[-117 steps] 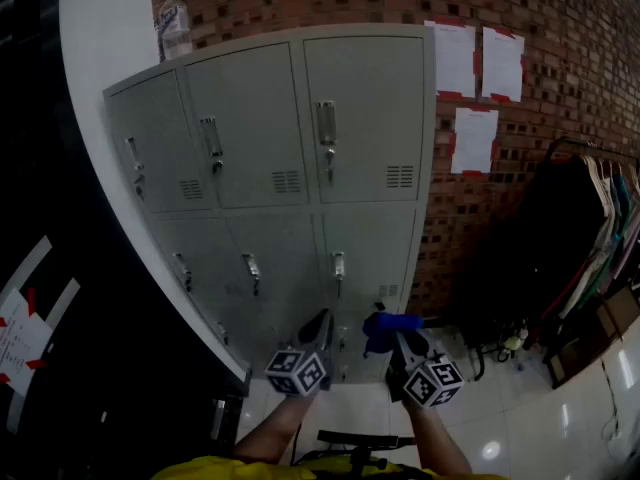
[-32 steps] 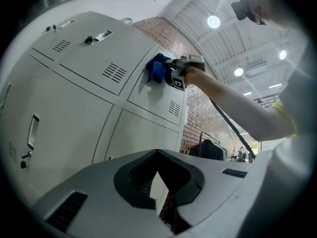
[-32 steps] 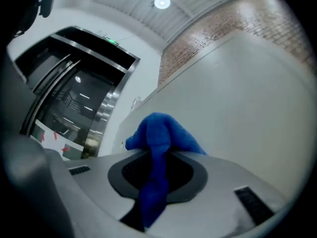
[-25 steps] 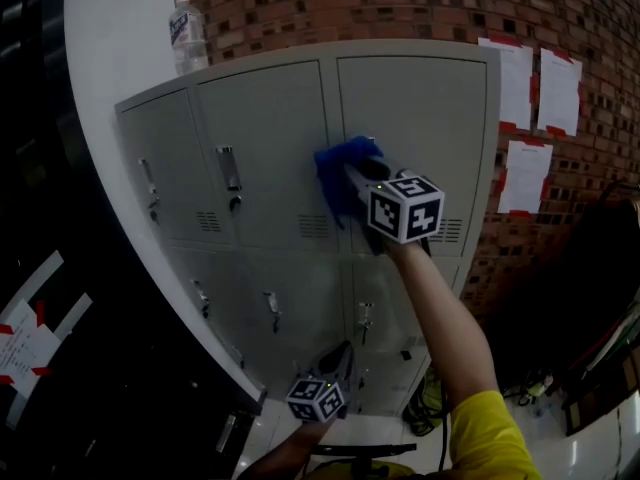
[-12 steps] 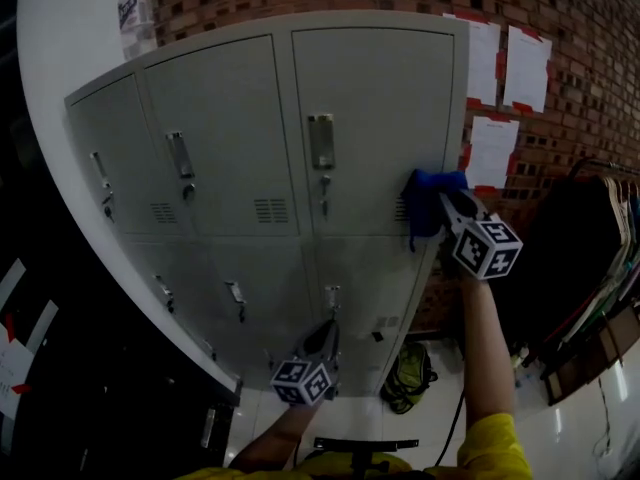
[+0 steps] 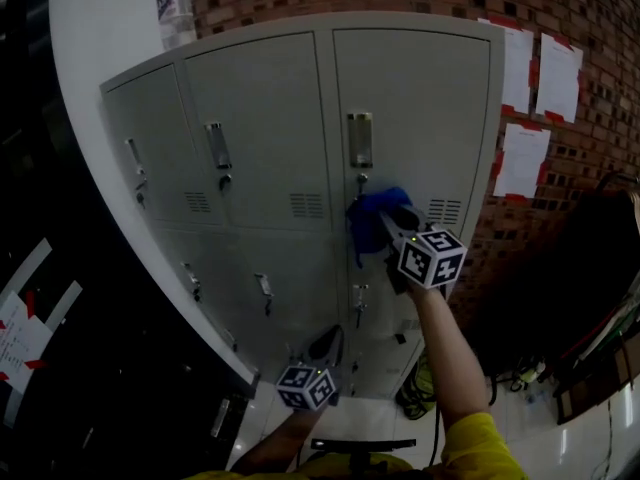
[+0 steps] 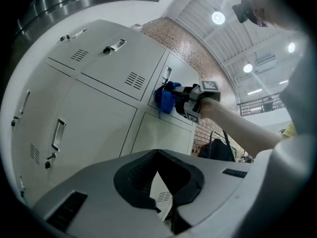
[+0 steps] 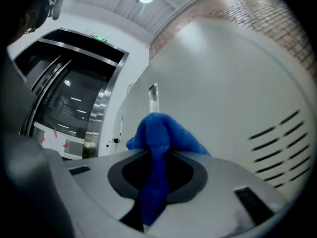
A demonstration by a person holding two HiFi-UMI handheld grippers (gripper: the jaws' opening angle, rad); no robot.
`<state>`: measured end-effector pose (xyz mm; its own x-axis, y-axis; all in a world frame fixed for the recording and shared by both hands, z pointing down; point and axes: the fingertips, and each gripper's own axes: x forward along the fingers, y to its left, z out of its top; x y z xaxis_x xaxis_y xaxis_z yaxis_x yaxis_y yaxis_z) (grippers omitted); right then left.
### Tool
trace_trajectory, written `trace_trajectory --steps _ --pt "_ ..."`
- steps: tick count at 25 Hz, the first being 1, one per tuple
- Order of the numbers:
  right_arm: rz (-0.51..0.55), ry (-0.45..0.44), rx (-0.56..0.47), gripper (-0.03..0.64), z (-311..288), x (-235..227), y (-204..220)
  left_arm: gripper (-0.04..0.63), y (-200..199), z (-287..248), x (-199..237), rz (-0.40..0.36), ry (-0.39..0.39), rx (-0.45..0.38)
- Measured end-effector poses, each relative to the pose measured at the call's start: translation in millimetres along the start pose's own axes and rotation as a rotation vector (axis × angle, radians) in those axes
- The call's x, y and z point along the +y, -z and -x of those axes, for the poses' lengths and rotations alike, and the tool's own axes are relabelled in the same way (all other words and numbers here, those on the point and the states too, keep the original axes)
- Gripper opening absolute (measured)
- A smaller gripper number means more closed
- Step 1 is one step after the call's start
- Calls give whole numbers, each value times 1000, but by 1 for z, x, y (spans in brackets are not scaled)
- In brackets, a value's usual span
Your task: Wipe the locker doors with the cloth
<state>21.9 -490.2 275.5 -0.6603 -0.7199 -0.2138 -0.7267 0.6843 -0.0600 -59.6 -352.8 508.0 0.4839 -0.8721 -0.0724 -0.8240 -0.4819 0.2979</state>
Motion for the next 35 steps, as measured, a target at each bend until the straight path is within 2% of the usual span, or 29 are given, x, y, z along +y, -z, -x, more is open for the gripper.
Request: trace_trajectory --steps 5,9,11,15,17,20,28,35 --pt "-74 -90 18 71 -49 48 24 -8 -7 19 15 -3 -45 -15" --pt "-85 -73 -16 71 -22 45 24 -8 -16 24 25 -10 -64 -31" --pt "-73 -14 -53 71 22 33 25 -8 -20 23 29 -5 -65 -42" --pt "-33 215 -109 71 149 5 43 -8 -25 15 26 -15 -31 -48" --pt "-13 311 -80 71 196 -2 66 -8 -26 12 23 -21 -10 -46" --pt "-29 374 -17 71 229 -1 104 -8 -26 7 17 -18 20 -40" --pt "-118 330 60 71 240 63 163 -8 -8 26 1 -3 91 8" --pt "-144 265 41 71 276 125 158 -8 -7 101 -17 -18 55 7"
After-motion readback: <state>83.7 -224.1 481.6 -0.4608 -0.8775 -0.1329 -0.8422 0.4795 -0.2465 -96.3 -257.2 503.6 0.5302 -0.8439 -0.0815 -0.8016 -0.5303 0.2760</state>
